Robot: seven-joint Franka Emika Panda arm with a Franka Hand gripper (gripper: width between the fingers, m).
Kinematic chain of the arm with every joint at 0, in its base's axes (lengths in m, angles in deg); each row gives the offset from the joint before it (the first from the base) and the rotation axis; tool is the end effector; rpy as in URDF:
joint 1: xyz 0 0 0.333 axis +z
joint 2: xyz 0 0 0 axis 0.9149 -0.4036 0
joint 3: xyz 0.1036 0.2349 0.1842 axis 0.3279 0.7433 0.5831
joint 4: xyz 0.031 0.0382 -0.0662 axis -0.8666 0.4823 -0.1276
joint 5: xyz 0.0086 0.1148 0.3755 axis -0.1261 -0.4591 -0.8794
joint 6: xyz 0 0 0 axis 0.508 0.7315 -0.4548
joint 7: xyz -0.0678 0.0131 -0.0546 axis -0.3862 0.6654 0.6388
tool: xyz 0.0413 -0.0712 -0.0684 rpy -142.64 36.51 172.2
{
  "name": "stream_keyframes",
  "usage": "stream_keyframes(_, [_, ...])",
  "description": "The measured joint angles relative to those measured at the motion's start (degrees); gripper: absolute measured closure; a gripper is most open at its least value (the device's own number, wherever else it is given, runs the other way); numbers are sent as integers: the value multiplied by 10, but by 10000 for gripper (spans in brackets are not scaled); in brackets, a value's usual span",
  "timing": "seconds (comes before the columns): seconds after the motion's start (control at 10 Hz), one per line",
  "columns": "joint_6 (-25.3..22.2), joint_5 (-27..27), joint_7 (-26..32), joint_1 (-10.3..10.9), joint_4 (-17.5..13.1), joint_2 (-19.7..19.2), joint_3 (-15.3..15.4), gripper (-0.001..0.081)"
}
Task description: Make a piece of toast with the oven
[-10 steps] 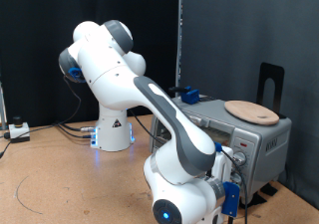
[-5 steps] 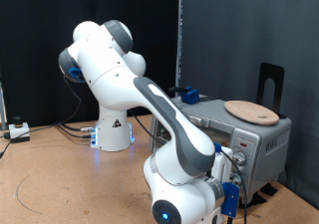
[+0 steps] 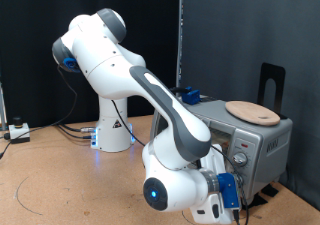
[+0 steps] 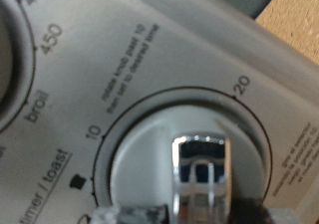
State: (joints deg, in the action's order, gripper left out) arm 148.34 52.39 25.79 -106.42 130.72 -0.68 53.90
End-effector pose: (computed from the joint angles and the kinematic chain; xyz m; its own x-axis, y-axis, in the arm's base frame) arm 0.5893 0.0736 0.1434 0.9491 0.2205 -0.2250 -0.1467 -0.3226 -0.9351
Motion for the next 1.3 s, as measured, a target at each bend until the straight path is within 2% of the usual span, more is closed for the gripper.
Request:
stream_keyframes(0.7, [9,-5,10,-5,6,0,3,709])
stream_keyframes(0.8, [11,-5,8,-7,1,0,2,662])
stream_keyframes(0.9, [11,-5,4,-9,-4,0,2,662])
stream_keyframes(1.0, [7,-5,-1,-10,-8,0,1,478])
stream_keyframes(1.1, [0,-4,-8,-11,-13,0,0,478])
stream_keyframes(1.2, [-21,-1,-24,-14,-20,0,-1,294])
stream_keyframes(1.3, [-62,6,-49,-20,-31,2,-5,158])
